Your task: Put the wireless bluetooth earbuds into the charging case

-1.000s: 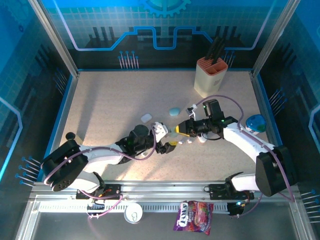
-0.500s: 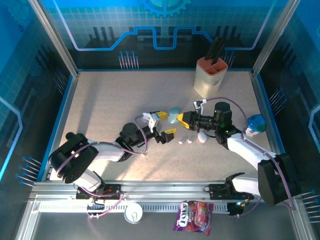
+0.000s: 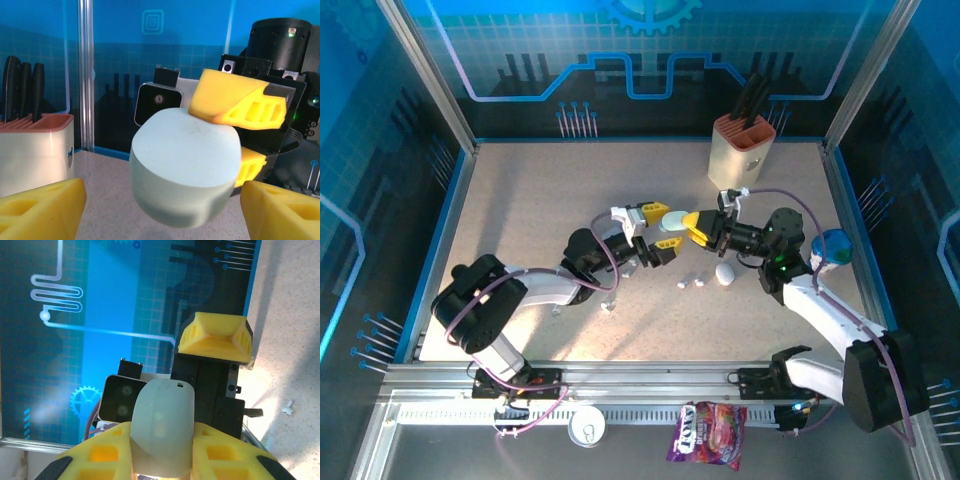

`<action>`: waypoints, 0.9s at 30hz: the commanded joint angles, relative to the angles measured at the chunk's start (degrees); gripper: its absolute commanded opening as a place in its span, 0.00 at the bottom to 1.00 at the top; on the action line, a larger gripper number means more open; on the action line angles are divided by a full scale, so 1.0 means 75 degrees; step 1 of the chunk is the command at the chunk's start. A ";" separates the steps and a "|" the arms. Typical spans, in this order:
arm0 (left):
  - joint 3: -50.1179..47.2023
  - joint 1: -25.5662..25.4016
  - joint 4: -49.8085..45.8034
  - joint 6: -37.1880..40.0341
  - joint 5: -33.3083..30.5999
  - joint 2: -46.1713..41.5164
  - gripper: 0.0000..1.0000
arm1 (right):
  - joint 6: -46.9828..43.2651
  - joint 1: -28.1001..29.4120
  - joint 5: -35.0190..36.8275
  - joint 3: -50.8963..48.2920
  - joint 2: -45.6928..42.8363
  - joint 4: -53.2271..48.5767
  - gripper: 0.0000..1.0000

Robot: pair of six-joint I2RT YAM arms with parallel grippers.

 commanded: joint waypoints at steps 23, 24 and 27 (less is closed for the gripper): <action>0.0917 0.0062 0.0320 -0.0162 0.1031 0.0419 0.57 | 0.2220 -0.0335 0.0215 -0.0807 0.0088 0.2542 0.09; 0.0940 0.0057 0.0323 -0.0196 0.1045 0.0430 0.57 | 0.2199 -0.0338 0.0200 -0.0818 0.0096 0.2510 0.09; 0.1014 0.0051 0.0323 -0.0303 0.1078 0.0489 0.56 | 0.2196 -0.0344 0.0166 -0.0823 0.0111 0.2549 0.09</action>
